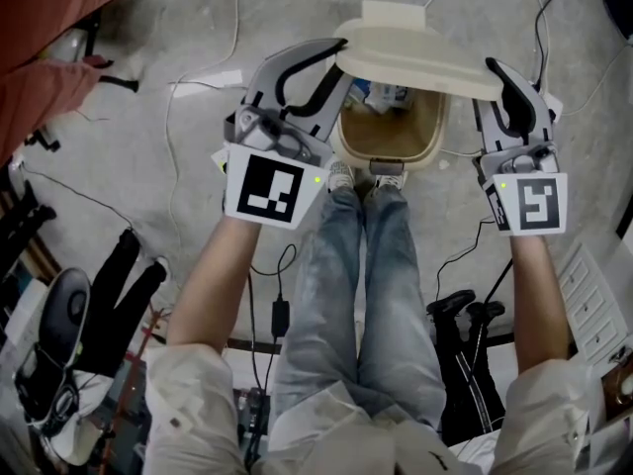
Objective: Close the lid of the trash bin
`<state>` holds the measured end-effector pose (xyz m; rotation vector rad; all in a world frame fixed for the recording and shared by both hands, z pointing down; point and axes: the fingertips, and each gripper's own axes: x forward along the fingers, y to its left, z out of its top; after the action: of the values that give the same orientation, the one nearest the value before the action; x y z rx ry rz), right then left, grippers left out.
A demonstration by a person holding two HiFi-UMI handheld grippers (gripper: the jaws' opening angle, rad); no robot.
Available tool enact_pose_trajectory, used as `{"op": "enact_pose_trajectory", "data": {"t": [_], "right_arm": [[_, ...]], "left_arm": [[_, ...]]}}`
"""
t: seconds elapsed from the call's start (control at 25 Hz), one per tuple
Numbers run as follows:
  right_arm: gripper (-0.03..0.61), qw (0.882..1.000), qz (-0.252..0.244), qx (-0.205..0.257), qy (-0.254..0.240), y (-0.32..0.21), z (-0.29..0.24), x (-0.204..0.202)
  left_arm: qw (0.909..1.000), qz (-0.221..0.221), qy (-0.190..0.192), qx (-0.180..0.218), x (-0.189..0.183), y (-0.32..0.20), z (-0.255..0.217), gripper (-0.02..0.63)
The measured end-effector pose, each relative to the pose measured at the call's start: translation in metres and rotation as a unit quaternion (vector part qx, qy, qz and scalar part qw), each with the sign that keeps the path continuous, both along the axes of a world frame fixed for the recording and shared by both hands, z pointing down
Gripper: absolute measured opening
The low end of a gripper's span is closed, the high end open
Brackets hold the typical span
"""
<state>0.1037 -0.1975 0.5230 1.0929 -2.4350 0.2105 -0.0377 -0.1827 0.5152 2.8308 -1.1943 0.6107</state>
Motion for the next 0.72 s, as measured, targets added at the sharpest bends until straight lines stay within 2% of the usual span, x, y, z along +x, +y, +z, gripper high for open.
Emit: {"op": "enact_pose_trajectory", "data": {"t": [0.32,0.72], "right_arm": [[0.091,1.0,-0.003,-0.004,0.006,0.015,0.005,0.001],[0.091,0.999,-0.021,0.002,0.028,0.034,0.016,0.0]], "left_arm": [[0.9999,0.008,-0.012,-0.001,0.002,0.015,0.006,0.064],[0.997,0.055,-0.054,-0.002,0.008,0.041,0.022,0.065]]}}
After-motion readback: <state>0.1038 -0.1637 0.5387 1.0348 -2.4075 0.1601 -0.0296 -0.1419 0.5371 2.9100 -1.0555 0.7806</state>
